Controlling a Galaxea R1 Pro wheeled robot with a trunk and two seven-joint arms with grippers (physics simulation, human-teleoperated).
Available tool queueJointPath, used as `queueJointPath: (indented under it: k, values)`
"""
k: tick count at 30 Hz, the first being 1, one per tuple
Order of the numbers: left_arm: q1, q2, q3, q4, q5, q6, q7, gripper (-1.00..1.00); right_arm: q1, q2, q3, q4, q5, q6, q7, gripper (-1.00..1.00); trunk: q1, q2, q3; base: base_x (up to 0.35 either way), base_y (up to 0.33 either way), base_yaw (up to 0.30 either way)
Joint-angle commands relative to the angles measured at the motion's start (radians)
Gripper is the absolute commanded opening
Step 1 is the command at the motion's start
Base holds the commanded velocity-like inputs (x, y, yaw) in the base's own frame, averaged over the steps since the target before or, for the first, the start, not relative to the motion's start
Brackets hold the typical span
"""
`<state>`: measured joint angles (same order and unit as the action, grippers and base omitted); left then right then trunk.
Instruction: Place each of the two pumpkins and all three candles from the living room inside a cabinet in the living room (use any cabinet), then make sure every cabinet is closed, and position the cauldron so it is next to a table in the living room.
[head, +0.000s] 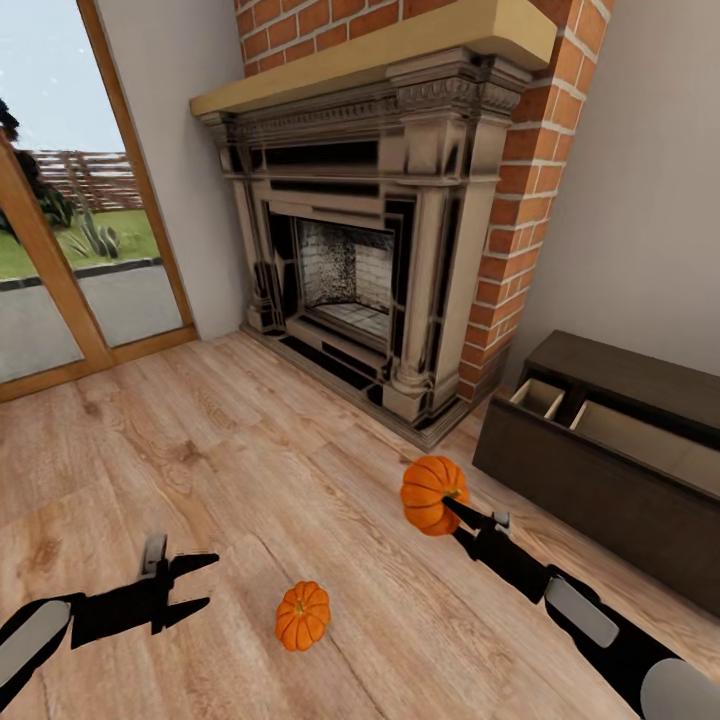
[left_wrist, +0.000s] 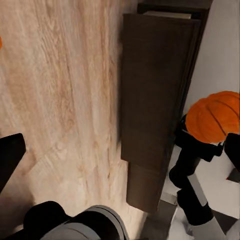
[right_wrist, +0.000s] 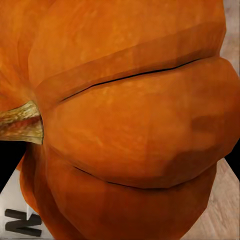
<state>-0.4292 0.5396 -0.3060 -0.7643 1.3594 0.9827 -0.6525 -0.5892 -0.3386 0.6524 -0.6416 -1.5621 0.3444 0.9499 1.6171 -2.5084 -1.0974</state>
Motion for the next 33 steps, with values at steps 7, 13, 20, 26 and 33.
queueJointPath:
  k: [7, 13, 20, 26, 33]
  values:
    - [-0.003, -0.005, 0.019, 0.046, 0.002, -0.031, 0.065, 1.0, -0.001, 0.003, 0.006, -0.027, -0.01, 0.06, 0.057, -1.0, 0.0, 0.0, -0.001, 0.0, 0.0, 0.0]
    - [-0.003, -0.014, 0.093, 0.088, -0.004, -0.126, 0.139, 1.0, -0.001, 0.004, 0.006, -0.029, -0.01, 0.066, 0.067, -1.0, 0.0, 0.0, -0.001, 0.0, 0.0, 0.0]
    - [-0.013, -0.079, 0.096, 0.176, -0.004, -0.239, 0.281, 1.0, -0.001, 0.005, 0.006, -0.029, -0.01, 0.067, 0.066, -1.0, 0.0, 0.0, -0.001, 0.0, 0.0, 0.0]
    - [-0.02, -0.144, 0.09, 0.217, -0.04, -0.378, 0.343, 1.0, -0.001, 0.004, 0.007, -0.027, -0.01, 0.066, 0.061, -1.0, 0.0, 0.0, -0.001, 0.0, 0.0, 0.0]
    - [-0.019, -0.151, 0.043, 0.29, -0.22, -0.442, -0.014, 1.0, -0.001, 0.003, 0.007, -0.026, -0.01, 0.065, 0.061, -1.0, 0.0, 0.0, -0.001, 0.0, 0.0, 0.0]
